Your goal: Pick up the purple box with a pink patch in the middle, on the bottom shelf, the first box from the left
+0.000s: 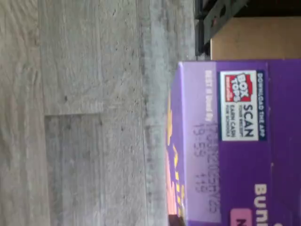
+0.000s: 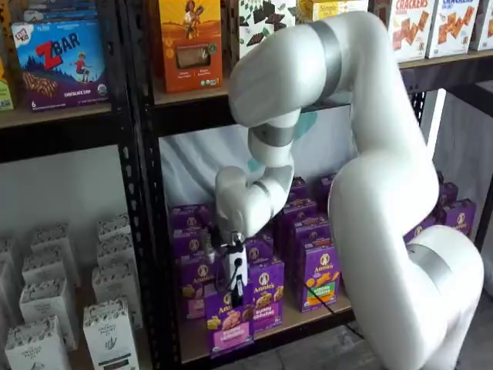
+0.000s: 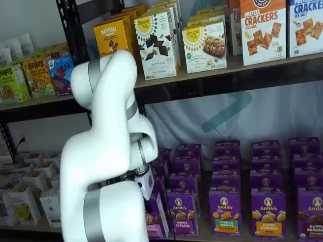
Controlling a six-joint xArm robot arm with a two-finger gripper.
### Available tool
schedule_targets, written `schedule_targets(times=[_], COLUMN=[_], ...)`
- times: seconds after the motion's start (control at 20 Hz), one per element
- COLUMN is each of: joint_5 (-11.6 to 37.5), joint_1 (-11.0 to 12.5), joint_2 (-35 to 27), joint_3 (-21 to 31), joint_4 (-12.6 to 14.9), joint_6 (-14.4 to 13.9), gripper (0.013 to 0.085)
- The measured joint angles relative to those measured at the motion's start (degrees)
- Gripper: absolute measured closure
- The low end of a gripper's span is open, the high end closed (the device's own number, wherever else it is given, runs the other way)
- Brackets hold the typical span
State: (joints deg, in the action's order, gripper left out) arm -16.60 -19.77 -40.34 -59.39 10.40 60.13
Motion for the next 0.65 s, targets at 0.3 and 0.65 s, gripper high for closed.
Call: schedule_targets(times=[0.3, 0.65], joint_5=[-1.1, -5.2], joint_1=[1.4, 1.9], joint_2=[7.8, 13.8], joint_3=[6.4, 8.9], joint_4=[-2.4, -6.0], joint_6=[3.7, 7.6], gripper=[0.0650, 0.0650])
